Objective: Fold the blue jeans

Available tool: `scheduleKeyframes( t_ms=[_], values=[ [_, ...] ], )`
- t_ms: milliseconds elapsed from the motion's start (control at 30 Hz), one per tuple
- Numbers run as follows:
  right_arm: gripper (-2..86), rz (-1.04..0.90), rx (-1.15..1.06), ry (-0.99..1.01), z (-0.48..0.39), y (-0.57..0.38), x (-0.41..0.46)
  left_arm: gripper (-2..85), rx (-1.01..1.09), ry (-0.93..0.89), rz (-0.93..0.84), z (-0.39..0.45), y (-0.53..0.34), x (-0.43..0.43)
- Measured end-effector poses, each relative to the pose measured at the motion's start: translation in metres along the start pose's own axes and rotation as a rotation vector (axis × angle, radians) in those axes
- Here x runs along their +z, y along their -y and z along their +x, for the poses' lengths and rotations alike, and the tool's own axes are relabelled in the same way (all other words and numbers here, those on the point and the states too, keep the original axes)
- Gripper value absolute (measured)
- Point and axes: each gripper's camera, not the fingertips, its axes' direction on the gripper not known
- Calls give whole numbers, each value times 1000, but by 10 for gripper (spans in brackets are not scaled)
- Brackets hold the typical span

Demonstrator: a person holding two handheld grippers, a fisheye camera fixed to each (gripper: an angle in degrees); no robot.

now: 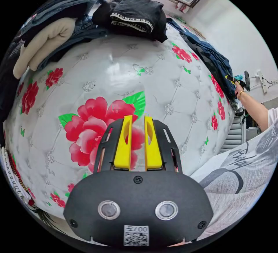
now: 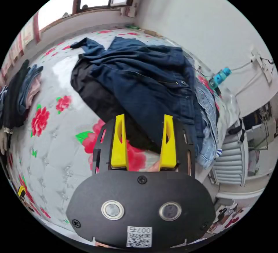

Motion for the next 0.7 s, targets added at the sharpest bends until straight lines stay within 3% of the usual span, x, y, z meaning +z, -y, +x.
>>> scheduleKeyframes(
  t_ms=[67,100,233,433,533,700],
  values=[
    [75,-218,28,101,24,-8,39,57,-12,-50,-51,22,1,15],
    [56,-221,45,155,33,-15,40,56,-19,-69,-55,27,1,18],
    [13,-167,85,264,41,-22,24,50,-32,-171,-65,66,5,21],
    [-1,79,-30,826,34,-56,-55,47,25,-188,-21,106,-12,-4],
    [-2,76,-185,983,1,-90,-87,49,15,-191,-11,116,-29,-12],
    [-1,-112,-657,1152,-133,-201,-128,55,0,-183,61,129,-69,-33]
  ],
)
